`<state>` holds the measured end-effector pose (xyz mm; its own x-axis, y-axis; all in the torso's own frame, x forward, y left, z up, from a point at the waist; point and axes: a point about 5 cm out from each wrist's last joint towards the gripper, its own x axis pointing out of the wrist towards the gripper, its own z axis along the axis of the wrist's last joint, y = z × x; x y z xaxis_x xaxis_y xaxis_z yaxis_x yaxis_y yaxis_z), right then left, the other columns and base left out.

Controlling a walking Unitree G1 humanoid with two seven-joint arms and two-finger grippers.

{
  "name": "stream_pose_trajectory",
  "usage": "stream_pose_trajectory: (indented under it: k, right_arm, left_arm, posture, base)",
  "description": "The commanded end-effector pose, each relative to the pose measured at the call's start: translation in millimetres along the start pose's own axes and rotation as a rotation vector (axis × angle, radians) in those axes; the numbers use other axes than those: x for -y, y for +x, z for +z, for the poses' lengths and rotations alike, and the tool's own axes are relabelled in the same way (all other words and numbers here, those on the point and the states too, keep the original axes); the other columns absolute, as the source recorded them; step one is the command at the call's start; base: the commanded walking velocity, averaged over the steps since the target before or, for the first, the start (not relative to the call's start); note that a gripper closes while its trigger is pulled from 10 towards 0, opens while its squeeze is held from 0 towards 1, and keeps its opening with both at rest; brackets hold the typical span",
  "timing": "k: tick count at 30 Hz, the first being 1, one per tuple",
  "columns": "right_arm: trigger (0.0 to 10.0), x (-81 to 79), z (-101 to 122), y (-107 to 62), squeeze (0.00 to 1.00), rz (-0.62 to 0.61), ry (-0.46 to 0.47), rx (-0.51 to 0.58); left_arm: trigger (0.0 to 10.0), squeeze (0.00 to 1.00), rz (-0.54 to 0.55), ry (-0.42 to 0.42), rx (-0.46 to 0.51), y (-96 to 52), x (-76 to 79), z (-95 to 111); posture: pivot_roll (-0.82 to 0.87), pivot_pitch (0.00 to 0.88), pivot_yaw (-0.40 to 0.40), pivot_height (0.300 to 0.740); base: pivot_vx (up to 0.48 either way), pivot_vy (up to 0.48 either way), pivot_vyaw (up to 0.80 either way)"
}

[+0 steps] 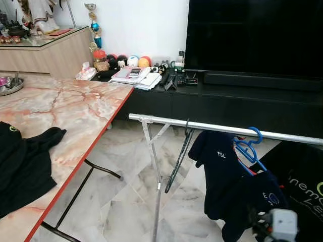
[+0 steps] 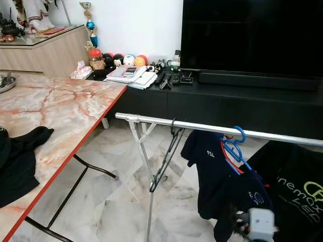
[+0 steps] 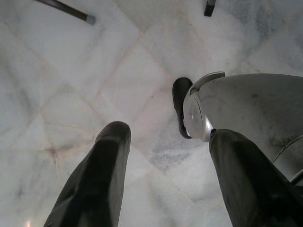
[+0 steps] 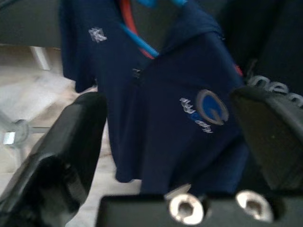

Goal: Hang hanger

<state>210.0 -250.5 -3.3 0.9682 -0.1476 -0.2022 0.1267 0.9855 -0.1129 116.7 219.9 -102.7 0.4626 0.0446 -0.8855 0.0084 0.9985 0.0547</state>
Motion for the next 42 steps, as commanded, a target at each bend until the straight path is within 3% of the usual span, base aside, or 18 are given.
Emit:
stream_pose_trajectory:
  k: [1,5,10,14,19,23,30,37,42]
  right_arm:
    - [10.0,-9.5,6.0,1.1,0.0,0.048,0.003,0.031]
    - [10.0,-11.3,30.3,7.1,0.0,0.054,0.02,0.121]
    - [10.0,-9.8,51.7,21.0,0.0,-0.005,0.117,0.177]
    - [10.0,-20.9,45.6,13.6,0.0,0.019,0.117,0.152]
    - [10.0,-21.9,44.4,8.9,0.0,0.007,0.132,0.14]
    - [10.0,-18.9,50.9,13.8,0.0,0.023,0.138,0.152]
    - [10.0,-34.2,61.0,23.0,0.0,0.126,0.129,0.16]
    - [10.0,-32.9,51.1,21.9,0.0,0.021,0.201,0.123]
    - [10.0,-33.4,52.7,22.2,0.0,0.01,0.218,0.126]
  left_arm:
    - [10.0,0.0,0.0,0.018,-0.011,-1.0,-2.5,-2.9]
    - [10.0,0.0,0.004,0.027,-0.013,-1.3,-4.1,-3.2]
    - [10.0,0.0,0.009,0.028,-0.014,-1.4,-5.2,-3.2]
    - [10.0,0.0,0.012,0.02,-0.009,-1.2,-4.9,-2.2]
    - [10.0,0.0,0.019,0.03,-0.001,-0.9,-5.6,-0.2]
    - [10.0,0.0,0.033,0.006,0.014,-0.2,-4.7,2.6]
    - [10.0,0.0,0.031,0.013,0.019,0.8,-2.4,5.7]
    - [10.0,0.0,0.044,-0.015,0.019,0.4,-5.5,5.4]
    - [10.0,0.0,0.055,-0.042,0.021,0.2,-6.7,5.1]
  posture:
    - [0.02,0.0,0.047,0.74]
    - [0.03,0.0,0.052,0.74]
    - [0.04,0.0,0.05,0.74]
    - [0.06,0.0,0.032,0.74]
    - [0.06,0.0,0.0,0.74]
    - [0.04,0.0,0.017,0.74]
    - [0.06,0.0,0.005,0.74]
    - [0.06,0.0,0.011,0.74]
    - [0.05,0.0,0.013,0.74]
  base:
    - [0.0,0.0,0.0]
    - [0.0,0.0,0.0]
    - [0.0,0.0,0.0]
    - [0.0,0.0,0.0]
    - [0.0,0.0,0.0]
    - [0.0,0.0,0.0]
    - [0.0,0.0,0.0]
    - [0.036,0.0,0.0]
    - [0.262,0.0,0.0]
